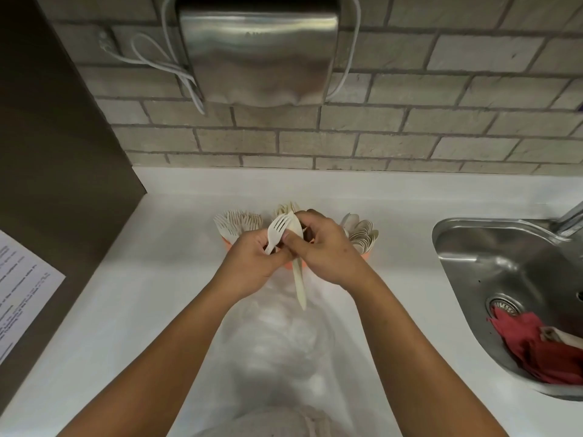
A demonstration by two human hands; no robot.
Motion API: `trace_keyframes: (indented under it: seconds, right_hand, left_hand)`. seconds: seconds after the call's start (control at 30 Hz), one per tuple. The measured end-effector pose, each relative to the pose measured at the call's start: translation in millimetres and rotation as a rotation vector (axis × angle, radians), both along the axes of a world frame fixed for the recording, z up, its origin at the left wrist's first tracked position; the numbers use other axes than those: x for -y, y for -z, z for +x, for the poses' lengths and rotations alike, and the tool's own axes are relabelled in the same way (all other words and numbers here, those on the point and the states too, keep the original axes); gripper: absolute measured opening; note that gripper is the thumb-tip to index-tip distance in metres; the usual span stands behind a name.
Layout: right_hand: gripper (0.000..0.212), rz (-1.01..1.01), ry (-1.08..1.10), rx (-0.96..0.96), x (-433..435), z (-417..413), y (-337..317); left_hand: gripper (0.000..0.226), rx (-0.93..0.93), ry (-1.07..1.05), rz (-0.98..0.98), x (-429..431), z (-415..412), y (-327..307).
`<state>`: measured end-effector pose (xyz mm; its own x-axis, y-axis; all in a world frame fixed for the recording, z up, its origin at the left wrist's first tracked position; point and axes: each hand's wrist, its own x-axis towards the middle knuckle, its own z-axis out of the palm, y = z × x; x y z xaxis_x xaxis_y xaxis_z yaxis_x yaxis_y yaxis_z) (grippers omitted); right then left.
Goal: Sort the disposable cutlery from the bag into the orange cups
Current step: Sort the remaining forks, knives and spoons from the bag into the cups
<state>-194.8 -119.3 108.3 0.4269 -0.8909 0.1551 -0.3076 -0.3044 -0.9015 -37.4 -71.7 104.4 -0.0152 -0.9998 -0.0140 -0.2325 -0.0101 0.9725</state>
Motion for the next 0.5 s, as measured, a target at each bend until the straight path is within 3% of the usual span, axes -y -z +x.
trace_keyframes:
  seconds: [0.1,0.27,0.5]
  right_hand:
    - [0.013,0.026,0.009,0.079,6,-3,-2]
    - [0.016,0.163,0.041,0.228,10,-9,-5]
    - [0.014,-0.002,0.369,0.311,42,-23,-28]
  left_hand:
    - [0.008,0.043,-0.034,-0.04,3,2,4]
    - [0.011,-0.087,-0.11,-0.04,4,1,4]
    - [0.008,-0.175,-0.271,0.024,3,11,21]
